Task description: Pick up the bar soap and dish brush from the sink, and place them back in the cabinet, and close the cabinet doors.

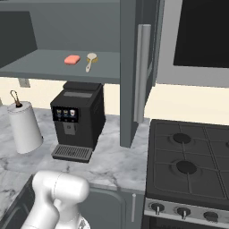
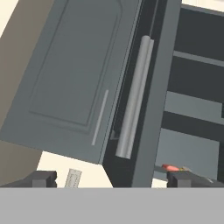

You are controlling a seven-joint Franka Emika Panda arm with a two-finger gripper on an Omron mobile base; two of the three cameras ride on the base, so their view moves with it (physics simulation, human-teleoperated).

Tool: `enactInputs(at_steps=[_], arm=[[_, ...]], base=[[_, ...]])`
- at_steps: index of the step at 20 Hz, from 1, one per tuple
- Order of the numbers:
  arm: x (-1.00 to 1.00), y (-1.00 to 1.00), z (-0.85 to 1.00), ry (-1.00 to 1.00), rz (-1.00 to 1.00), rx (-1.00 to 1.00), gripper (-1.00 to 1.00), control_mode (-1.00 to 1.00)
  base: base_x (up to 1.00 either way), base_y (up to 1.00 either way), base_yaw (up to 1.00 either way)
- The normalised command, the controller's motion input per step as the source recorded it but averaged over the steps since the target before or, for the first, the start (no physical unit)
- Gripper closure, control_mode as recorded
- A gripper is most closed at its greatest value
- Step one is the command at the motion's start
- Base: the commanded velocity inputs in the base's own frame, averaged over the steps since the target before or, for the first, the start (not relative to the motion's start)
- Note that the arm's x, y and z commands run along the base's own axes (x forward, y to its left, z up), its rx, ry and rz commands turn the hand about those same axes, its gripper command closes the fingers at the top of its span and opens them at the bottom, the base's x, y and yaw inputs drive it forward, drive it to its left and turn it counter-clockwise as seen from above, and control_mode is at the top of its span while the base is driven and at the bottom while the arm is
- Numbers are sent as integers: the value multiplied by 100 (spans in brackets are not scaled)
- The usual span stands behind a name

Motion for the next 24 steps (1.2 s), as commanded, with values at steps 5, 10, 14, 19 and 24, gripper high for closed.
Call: enactInputs(at_steps=[5, 10, 14, 19, 24], arm=[[6, -2, 0, -3, 0, 0, -100, -100], [5, -5, 0, -1, 0, 0, -100, -100], [11, -2, 0, 0, 0, 0, -100, -100], [14, -1, 0, 0, 0, 0, -100, -100], [20, 0, 0, 0, 0, 0, -100, -100]], base=[[0, 0, 0], [0, 0, 0], [0, 0, 0], [0, 0, 0], [0, 0, 0]])
